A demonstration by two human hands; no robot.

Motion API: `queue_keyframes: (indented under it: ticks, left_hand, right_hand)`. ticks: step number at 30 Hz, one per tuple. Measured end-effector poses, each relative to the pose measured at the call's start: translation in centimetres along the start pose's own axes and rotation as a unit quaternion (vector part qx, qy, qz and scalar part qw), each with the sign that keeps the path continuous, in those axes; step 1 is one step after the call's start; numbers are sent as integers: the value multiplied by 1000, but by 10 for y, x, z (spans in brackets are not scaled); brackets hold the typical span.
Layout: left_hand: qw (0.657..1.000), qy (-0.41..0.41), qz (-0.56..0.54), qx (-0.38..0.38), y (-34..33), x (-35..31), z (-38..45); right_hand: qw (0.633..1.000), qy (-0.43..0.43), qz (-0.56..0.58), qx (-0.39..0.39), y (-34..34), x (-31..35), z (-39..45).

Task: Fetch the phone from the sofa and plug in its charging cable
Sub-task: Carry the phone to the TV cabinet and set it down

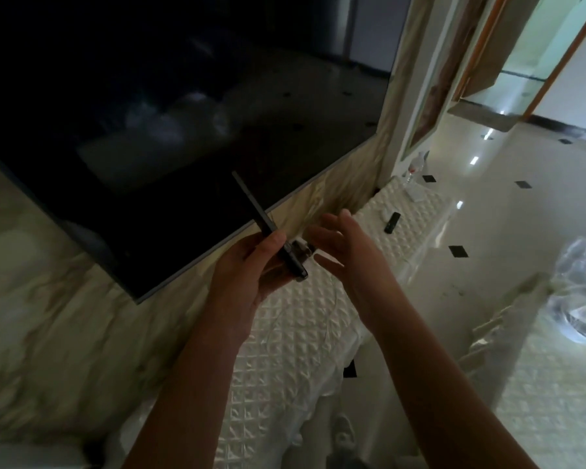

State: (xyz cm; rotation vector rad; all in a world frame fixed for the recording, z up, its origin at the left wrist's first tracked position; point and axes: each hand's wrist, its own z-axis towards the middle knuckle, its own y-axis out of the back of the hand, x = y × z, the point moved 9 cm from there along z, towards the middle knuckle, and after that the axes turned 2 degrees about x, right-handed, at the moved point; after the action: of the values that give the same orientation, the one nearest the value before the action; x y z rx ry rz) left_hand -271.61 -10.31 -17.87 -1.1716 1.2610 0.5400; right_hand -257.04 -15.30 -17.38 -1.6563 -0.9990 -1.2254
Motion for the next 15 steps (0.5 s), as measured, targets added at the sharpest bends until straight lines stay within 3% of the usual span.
queue_keyframes:
  ticks: [7, 15]
  left_hand:
    - [986, -20, -4, -163, 59, 5, 19]
    - [926, -40, -56, -371, 139, 32, -43]
  right_hand:
    - [990, -59, -27, 123, -57, -17, 63]
    - [942, -150, -68, 292, -158, -81, 68]
